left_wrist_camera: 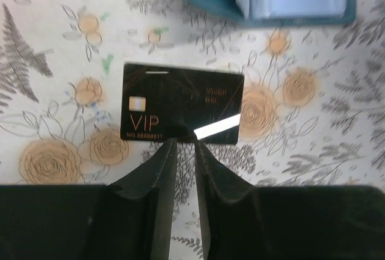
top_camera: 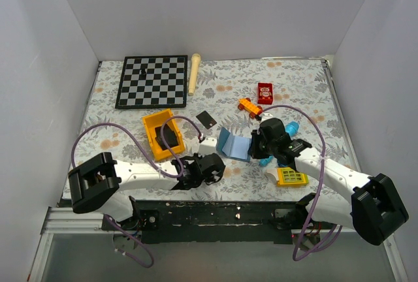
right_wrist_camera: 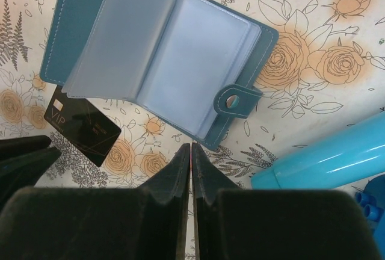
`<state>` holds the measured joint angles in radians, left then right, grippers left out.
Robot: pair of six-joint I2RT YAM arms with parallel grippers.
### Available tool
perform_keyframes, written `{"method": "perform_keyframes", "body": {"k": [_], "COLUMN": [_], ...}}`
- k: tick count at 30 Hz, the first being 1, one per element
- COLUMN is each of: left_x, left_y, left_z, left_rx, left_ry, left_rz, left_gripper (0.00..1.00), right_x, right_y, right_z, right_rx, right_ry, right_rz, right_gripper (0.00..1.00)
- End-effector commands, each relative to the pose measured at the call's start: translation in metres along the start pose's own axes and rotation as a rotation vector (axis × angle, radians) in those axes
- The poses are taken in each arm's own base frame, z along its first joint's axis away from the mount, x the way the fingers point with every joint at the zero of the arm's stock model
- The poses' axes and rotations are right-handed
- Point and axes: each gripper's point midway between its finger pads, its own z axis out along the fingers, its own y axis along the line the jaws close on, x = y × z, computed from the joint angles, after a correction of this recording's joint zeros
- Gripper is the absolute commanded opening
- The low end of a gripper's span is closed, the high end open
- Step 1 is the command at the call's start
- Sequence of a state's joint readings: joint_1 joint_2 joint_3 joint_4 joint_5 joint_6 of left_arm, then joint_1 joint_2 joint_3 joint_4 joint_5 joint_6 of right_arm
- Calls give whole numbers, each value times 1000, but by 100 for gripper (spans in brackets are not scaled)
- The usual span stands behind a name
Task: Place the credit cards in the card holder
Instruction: Move the credit card to the corner of the board.
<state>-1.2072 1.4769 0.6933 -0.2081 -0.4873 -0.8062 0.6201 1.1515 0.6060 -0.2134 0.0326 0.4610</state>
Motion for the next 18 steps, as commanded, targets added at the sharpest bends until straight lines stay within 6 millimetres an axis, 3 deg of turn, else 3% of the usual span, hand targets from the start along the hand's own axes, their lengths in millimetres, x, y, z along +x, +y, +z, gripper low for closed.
{"method": "perform_keyframes", "body": {"k": [1, 4, 7, 18], "left_x": [-67, -83, -85, -68], "left_y": [-4, 0, 3, -6], "left_z": [-7, 6, 21, 49], "left_rx": [-7, 1, -11, 11], "left_ry": [-148, -156, -144, -94], "left_rz": [-15, -34, -21, 19], "left_gripper": [20, 23, 22, 17], "right_x": [-22, -22, -21, -24], "right_y": [12, 11, 10, 12], "right_z": [-7, -10, -11, -10], "right_rx": [-34, -34, -28, -31], "right_ry": [-65, -72, -73, -73], "right_rz": [-1, -1, -1, -4], "right_gripper": [10, 10, 10, 10]}}
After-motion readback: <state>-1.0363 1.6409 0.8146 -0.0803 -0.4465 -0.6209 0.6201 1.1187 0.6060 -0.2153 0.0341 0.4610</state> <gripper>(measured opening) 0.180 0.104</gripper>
